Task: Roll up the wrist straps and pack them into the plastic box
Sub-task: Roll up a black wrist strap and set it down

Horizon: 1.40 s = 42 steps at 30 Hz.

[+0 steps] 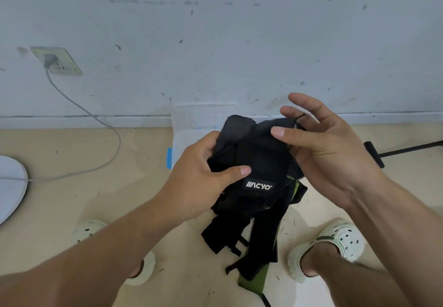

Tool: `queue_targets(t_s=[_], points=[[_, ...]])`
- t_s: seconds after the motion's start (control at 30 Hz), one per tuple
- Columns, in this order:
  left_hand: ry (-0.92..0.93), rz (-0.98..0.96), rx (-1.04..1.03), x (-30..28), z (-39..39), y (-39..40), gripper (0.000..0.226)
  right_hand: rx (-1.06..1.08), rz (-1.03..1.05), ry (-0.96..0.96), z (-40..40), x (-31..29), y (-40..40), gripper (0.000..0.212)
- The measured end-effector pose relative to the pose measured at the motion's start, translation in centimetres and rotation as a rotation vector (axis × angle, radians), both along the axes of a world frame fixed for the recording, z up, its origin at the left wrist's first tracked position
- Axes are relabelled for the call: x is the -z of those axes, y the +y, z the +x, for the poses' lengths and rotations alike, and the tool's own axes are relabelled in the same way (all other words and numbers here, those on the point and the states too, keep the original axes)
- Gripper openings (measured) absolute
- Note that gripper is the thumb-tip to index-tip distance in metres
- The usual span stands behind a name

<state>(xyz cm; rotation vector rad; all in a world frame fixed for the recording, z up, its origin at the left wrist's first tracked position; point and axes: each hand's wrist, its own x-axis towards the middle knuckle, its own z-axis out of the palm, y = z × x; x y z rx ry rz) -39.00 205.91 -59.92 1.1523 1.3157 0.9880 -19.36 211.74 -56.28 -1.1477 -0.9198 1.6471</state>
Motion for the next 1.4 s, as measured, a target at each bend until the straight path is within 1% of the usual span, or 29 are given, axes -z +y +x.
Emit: queue_targets(t_s=[0.1,0.27,0.37,0.43,0.5,0.6,0.67,0.73,0.77,0.93,1.1,1.2,1.3,1.4], points=[[0.013,-0.005,0.002,0.0,0.0,-0.1,0.037,0.027,-0.047,0.061,-0.1,-0.2,-0.1,0.069],[0.031,0.001,0.029,0.1,0.1,-0.1,0.040,0.051,-0.162,0.078,-0.5,0.0,-0.5,0.079],[0.057,-0.014,0.055,0.1,0.3,-0.1,0.038,0.079,-0.201,0.124,-0.6,0.1,-0.6,0.082],[0.044,-0.032,0.042,0.1,0.4,-0.2,0.030,0.067,-0.186,0.155,-0.6,0.1,-0.6,0.082],[0.022,-0.060,-0.012,-0.3,0.6,-0.2,0.012,0.040,-0.182,0.184,-0.5,-0.1,-0.5,0.080],[0.114,-0.041,-0.162,-0.1,0.3,0.1,0.030,-0.023,-0.196,0.197,-0.6,-0.1,-0.5,0.070],[0.101,-0.023,-0.247,0.0,0.1,0.3,0.030,-0.027,-0.211,0.177,-0.7,0.0,-0.6,0.058],[0.048,-0.019,-0.289,0.0,0.0,0.6,0.021,-0.049,-0.201,0.124,-0.8,0.1,-0.8,0.042],[0.011,-0.020,-0.308,-0.1,0.0,0.6,0.016,-0.055,-0.198,0.094,-0.9,0.2,-0.9,0.038],[-0.036,-0.009,-0.319,-0.3,-0.1,0.6,0.013,-0.001,-0.209,0.003,-0.7,0.5,-0.8,0.035],[-0.071,-0.021,-0.323,-0.5,0.0,0.5,0.011,0.010,-0.179,-0.106,-0.8,0.7,-1.0,0.020],[-0.083,-0.026,-0.328,-0.4,0.0,0.5,0.009,-0.010,-0.156,-0.124,-1.0,0.7,-1.2,0.019],[-0.101,-0.029,-0.322,-0.4,0.1,0.5,0.008,-0.054,-0.137,-0.113,-1.5,0.6,-1.6,0.027],[-0.100,-0.035,-0.311,-0.5,0.2,0.5,0.009,-0.083,-0.133,-0.122,-2.0,0.9,-2.0,0.030]])
